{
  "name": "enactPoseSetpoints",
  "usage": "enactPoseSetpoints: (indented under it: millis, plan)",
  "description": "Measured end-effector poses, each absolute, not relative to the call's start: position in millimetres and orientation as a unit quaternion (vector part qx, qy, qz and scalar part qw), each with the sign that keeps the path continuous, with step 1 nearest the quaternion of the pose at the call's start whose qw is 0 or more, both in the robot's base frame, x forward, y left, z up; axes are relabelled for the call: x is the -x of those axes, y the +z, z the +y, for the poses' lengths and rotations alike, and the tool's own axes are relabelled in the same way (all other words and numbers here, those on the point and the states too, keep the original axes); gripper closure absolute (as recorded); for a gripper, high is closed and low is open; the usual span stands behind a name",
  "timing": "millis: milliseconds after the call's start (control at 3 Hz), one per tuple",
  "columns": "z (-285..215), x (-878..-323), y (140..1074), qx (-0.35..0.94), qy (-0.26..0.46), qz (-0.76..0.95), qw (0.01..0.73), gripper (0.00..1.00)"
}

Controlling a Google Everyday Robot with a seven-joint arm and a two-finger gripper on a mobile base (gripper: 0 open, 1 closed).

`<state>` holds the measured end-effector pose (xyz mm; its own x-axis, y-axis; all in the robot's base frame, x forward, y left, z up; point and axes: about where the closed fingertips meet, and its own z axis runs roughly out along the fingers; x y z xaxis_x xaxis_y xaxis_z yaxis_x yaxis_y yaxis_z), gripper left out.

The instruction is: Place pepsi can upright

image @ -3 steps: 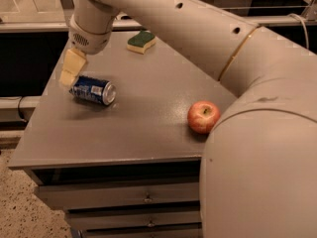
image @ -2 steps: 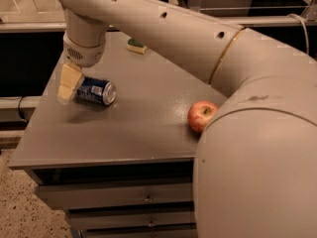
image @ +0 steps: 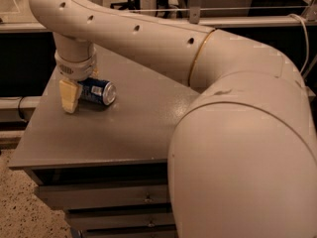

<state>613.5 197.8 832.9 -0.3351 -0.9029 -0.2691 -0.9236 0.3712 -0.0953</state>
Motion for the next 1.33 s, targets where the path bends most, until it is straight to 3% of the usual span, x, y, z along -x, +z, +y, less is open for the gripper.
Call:
enactPoseSetpoints:
  millis: [667, 1000, 1333]
  plan:
    - [192.4, -640.2, 858.7, 0.56, -0.011, 0.814, 0.152, 0.71]
    - [186.6, -649.7, 902.3, 0.574, 0.022, 0.79, 0.212, 0.99]
    - [172.6, -652.3, 929.0, 0.581, 0.085, 0.758, 0.283, 1.0]
